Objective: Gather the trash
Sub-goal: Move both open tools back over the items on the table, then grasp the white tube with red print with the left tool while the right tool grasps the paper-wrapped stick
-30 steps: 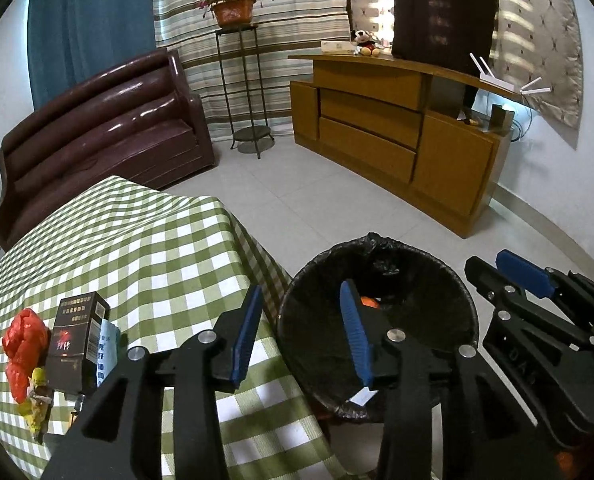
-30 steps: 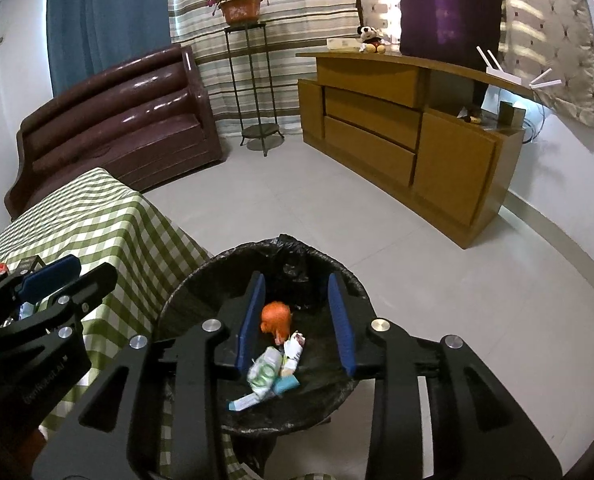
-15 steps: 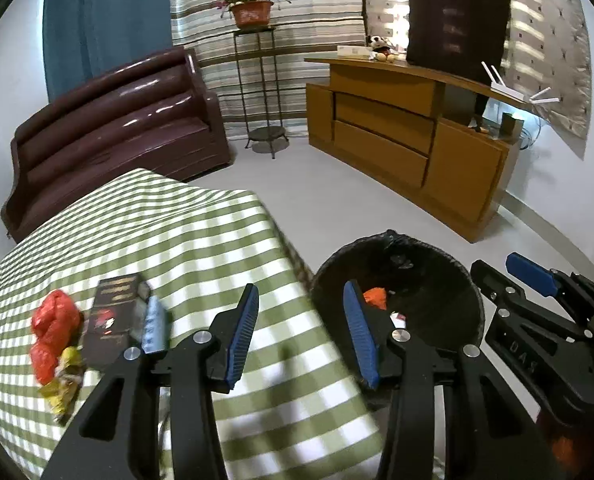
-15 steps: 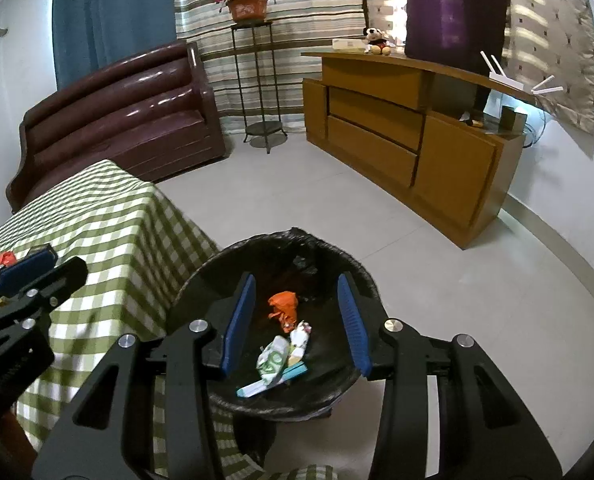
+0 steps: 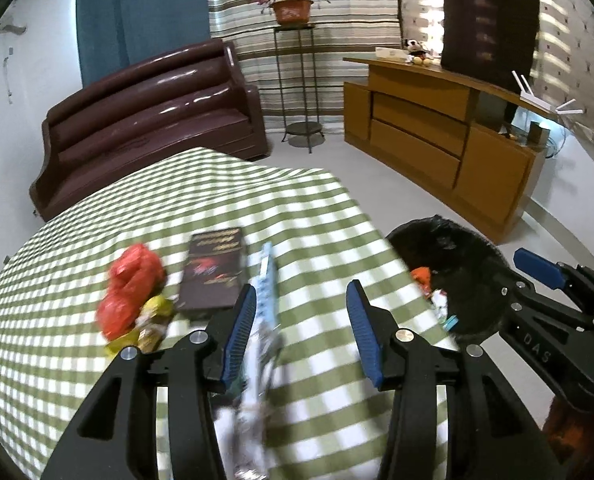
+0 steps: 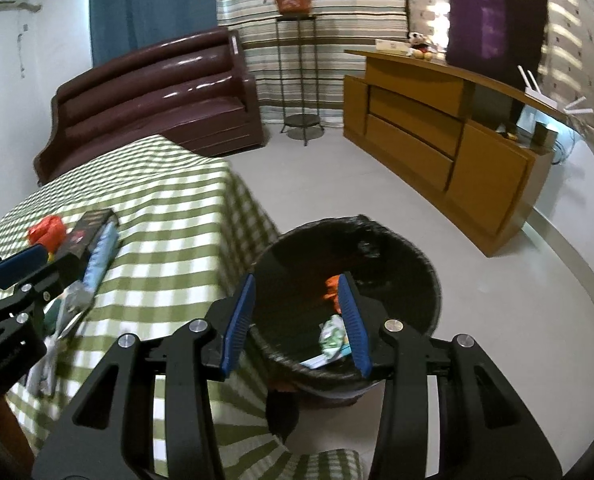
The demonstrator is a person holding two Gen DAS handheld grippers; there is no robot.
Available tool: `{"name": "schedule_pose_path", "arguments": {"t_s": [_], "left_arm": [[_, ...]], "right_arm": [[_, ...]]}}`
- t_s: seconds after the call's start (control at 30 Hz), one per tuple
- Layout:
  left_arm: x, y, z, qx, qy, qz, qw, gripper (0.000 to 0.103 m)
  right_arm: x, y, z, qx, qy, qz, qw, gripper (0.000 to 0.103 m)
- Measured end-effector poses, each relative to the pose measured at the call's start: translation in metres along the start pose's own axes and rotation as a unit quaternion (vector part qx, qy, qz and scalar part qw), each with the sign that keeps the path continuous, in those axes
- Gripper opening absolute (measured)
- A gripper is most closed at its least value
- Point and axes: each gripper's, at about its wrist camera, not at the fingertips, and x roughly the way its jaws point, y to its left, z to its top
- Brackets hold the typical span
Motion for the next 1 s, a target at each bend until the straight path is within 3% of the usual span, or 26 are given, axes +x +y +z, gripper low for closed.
{"name": "schedule_pose_path", "arguments": {"t_s": [0.57,1.0], "left_arm": [[-0.017,0.066,-0.052,-0.036,0.033,0.036,0.9982,0.05],[-0.012,0.079,-0.064,-0.038,0.046,0.006,0.9982,0.05]], "right_arm": [[-0.016,0.075,-0.021,-0.047,0.018,0.038,0.998,0.042],[-0.019,0.099,-0.031,-0.053,0.027,0.046,0.997,0.042]]}}
